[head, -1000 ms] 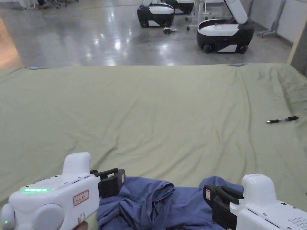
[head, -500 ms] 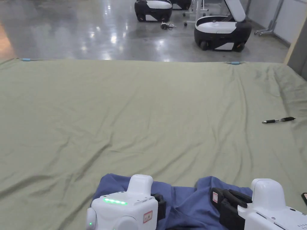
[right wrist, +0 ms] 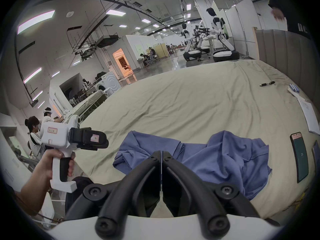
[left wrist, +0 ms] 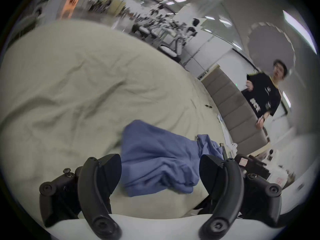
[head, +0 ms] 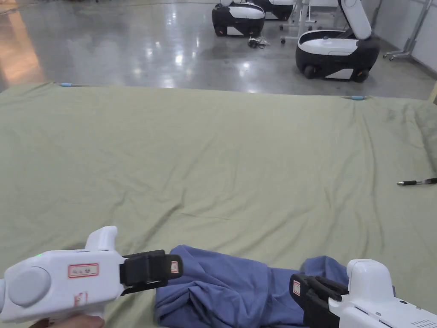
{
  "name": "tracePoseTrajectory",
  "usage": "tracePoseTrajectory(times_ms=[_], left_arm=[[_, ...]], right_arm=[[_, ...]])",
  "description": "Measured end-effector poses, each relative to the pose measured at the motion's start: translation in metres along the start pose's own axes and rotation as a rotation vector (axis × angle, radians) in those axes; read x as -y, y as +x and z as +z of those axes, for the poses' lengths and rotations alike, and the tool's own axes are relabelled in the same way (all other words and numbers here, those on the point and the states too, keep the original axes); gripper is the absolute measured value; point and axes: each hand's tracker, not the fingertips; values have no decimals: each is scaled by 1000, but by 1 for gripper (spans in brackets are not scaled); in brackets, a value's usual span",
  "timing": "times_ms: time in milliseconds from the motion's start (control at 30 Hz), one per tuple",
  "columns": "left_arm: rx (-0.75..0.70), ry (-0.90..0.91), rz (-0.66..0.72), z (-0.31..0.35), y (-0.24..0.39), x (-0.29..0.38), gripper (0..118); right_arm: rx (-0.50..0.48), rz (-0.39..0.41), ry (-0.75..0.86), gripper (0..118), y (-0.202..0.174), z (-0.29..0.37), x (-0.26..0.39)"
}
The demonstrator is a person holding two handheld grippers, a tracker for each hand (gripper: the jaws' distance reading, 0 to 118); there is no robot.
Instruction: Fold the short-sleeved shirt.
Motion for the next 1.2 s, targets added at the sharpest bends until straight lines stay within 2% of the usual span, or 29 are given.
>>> tracePoseTrajectory(times_ms=[200,300,400,467,567,600,633,667,700,733,767,800,933,1033,1100,1200], left_arm=[[154,-142,308,-34,-82,-9,92],[365,-159,421,-57,-108,-7,92],[477,-175,414,-83,-101,-7,92],[505,-199,354,-103,-86,0,92],[497,-181,369,-120,-69,3,91],[486,-165,375,-121,-66,3,89],[445,-168,359,-119,-63,2,76],[340,-169,313,-117,-60,2,26],[214,-169,261,-118,-60,5,14],[211,-169,252,-118,-63,8,13],[290,-141,282,-114,-63,9,13],[235,-132,300,-107,-59,8,13],[109,-47,165,-62,-52,-5,13],[-20,33,208,-18,-77,-23,13],[-128,54,189,4,-88,-31,13],[-232,56,150,15,-69,-26,13]], right_arm=[[-4,30,-11,2,-22,-12,-8],[9,49,-21,2,-29,-14,-12],[25,42,-25,2,-31,-19,-16],[35,30,-27,2,-31,-24,-18],[48,23,-35,2,-31,-29,-18],[49,17,-38,2,-31,-30,-18],[53,10,-42,2,-30,-30,-17],[58,11,-44,2,-30,-30,-16],[66,15,-43,2,-31,-30,-14],[72,20,-45,2,-31,-29,-13],[74,22,-48,2,-30,-28,-13],[76,21,-48,2,-29,-27,-12],[78,16,-29,2,-25,-18,-13],[73,18,-13,2,-21,-12,-14],[72,18,-9,2,-19,-11,-14],[85,31,-6,2,-16,-12,-13]])
